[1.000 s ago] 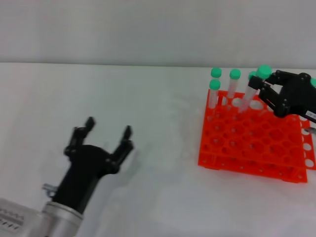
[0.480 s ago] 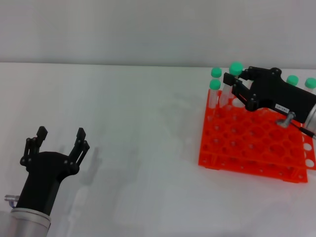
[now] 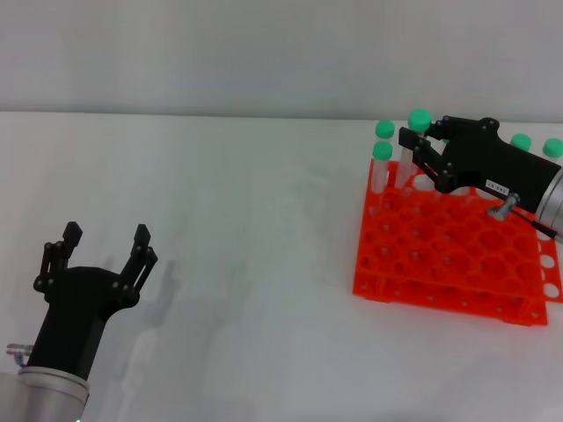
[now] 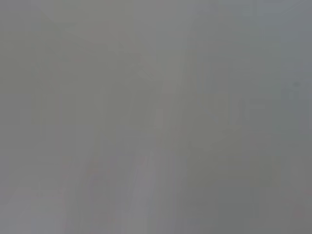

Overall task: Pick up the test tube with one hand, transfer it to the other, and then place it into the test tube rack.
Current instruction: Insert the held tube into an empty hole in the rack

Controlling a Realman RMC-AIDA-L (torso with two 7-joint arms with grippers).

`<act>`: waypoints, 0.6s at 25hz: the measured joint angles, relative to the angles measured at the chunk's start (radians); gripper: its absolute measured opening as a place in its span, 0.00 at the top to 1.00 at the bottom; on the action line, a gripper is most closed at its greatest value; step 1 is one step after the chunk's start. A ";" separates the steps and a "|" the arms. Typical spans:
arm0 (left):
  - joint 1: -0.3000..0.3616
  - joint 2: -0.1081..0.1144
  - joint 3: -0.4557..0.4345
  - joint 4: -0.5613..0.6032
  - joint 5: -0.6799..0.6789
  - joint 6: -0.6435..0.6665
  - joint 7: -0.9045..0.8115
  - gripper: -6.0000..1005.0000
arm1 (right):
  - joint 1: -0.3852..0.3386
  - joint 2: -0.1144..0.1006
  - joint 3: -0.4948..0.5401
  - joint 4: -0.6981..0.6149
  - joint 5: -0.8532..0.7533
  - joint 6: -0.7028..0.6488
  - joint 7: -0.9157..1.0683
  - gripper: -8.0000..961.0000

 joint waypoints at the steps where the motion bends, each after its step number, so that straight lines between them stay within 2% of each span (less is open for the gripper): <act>1: -0.001 0.000 0.000 0.000 0.000 0.000 0.000 0.12 | 0.000 0.000 0.000 0.001 0.000 -0.005 0.000 0.77; 15: -0.003 0.000 -0.012 -0.002 -0.001 0.000 0.000 0.12 | 0.012 0.000 -0.025 0.002 0.000 -0.060 0.002 0.76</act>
